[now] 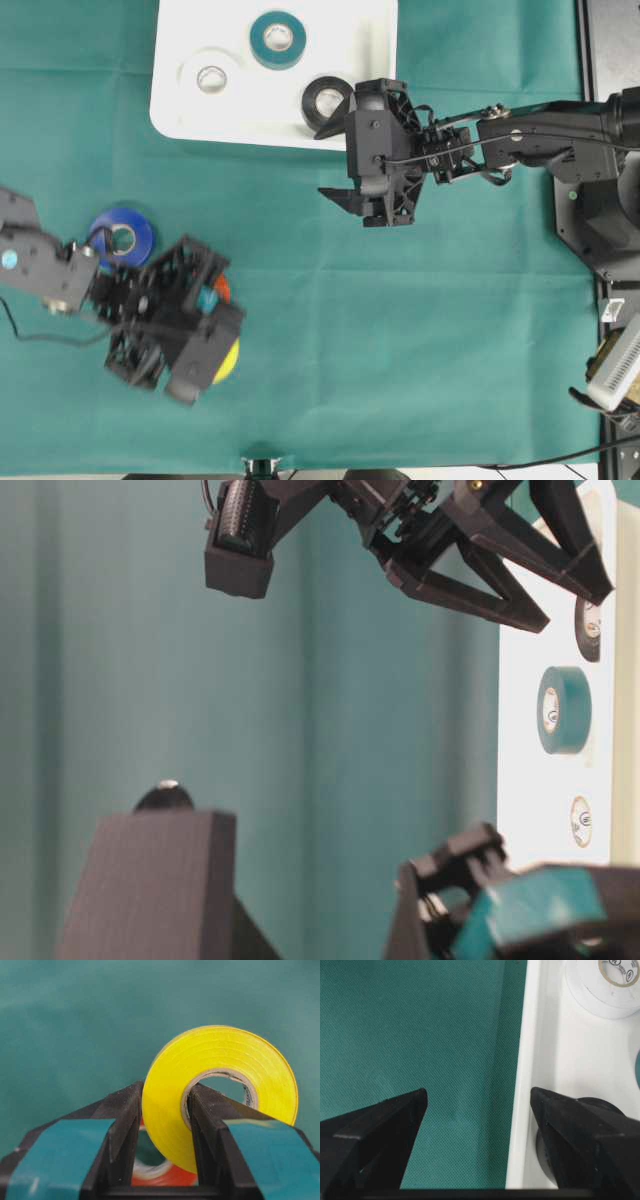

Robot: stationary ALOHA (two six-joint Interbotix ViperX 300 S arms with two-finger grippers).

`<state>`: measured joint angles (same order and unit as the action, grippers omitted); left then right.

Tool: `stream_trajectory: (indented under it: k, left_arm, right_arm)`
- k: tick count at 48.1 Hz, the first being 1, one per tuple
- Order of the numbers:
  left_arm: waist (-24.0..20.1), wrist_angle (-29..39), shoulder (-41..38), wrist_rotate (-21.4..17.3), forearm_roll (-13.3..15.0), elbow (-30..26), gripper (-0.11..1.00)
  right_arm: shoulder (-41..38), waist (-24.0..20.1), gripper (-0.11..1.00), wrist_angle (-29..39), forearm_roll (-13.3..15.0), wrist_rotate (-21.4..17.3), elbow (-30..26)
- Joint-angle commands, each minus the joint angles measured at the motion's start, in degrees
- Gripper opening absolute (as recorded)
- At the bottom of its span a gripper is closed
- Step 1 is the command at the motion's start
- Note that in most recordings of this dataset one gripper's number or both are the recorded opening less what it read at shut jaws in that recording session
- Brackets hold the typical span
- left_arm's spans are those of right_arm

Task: Put the tape alternately from left to right into the white case.
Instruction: 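Carry the yellow roll with the left gripper into the tray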

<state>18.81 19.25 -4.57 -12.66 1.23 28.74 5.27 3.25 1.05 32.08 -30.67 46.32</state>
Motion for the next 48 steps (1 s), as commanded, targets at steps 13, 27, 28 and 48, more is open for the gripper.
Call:
stream_trajectory:
  k: [13, 27, 28, 48]
  left_arm:
    - [-10.63, -0.18, 2.90, -0.62, 0.00, -0.44, 0.27]
    - [-20.39, -1.67, 2.81, -1.76, -0.09, -0.53, 0.27]
    - [-21.27, -2.02, 2.72, -2.29, -0.09, -0.53, 0.27]
    - [-29.27, -9.49, 1.49, -9.58, -0.09, -0.62, 0.27]
  right_arm:
    - [1.41, -0.35, 0.85, -0.44, 0.09, -0.09, -0.44]
    - [1.41, -0.35, 0.85, -0.44, 0.00, -0.09, -0.44]
    - [1.41, -0.35, 0.85, -0.44, 0.00, -0.09, -0.44]
    - [1.41, -0.35, 0.85, -0.44, 0.00, 0.00, -0.44]
